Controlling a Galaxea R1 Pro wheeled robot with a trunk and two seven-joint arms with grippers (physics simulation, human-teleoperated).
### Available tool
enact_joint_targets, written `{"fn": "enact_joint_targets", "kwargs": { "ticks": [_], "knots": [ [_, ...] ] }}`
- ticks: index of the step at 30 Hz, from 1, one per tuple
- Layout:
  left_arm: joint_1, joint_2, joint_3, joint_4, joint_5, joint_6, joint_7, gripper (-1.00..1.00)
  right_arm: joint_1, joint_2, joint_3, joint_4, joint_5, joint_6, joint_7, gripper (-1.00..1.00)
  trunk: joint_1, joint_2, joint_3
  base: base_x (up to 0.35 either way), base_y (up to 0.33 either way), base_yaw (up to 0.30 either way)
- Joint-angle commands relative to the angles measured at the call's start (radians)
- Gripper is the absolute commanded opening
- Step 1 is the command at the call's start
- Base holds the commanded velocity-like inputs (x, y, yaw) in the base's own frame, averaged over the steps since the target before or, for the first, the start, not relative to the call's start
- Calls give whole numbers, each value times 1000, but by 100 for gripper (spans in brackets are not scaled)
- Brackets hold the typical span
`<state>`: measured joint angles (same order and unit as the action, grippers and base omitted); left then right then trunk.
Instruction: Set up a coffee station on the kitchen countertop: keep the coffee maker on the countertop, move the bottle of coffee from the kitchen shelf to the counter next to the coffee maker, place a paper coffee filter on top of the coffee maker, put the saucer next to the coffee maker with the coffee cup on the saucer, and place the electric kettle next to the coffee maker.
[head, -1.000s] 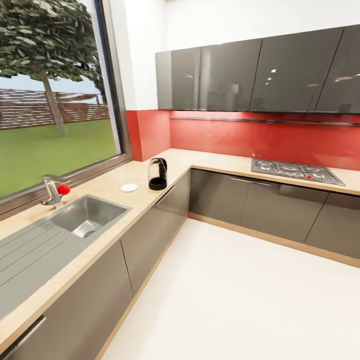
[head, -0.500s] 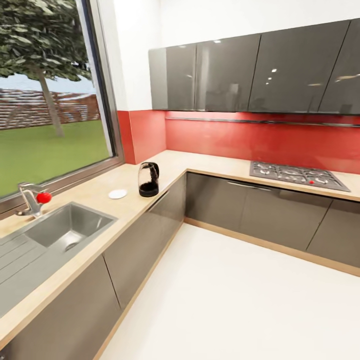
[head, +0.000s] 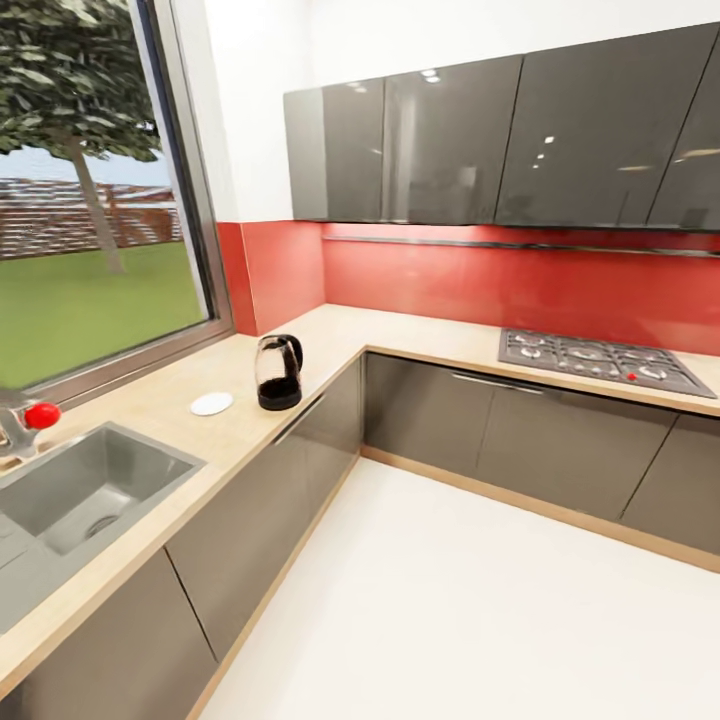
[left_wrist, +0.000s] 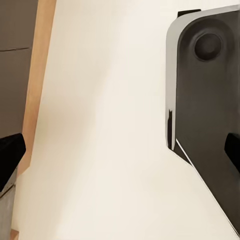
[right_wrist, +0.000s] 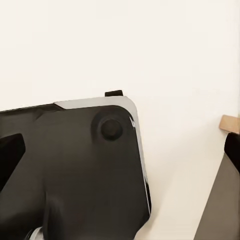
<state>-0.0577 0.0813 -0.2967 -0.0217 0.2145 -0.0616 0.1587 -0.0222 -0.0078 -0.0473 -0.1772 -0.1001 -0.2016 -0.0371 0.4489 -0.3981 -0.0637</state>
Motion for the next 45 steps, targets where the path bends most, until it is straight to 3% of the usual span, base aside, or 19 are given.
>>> {"fn": "enact_joint_targets", "kwargs": {
  "ticks": [1, 45],
  "knots": [
    [-1, 0, -9, 0, 10, -3, 2, 100, -1, 0, 0, 1, -10, -4, 2, 100, 1, -2, -2, 308, -139, 0],
    [-4, -18, -9, 0, 10, -5, 2, 100, -1, 0, 0, 1, -10, -5, 2, 100, 1, -2, -2, 305, -170, 0]
  ]
}}
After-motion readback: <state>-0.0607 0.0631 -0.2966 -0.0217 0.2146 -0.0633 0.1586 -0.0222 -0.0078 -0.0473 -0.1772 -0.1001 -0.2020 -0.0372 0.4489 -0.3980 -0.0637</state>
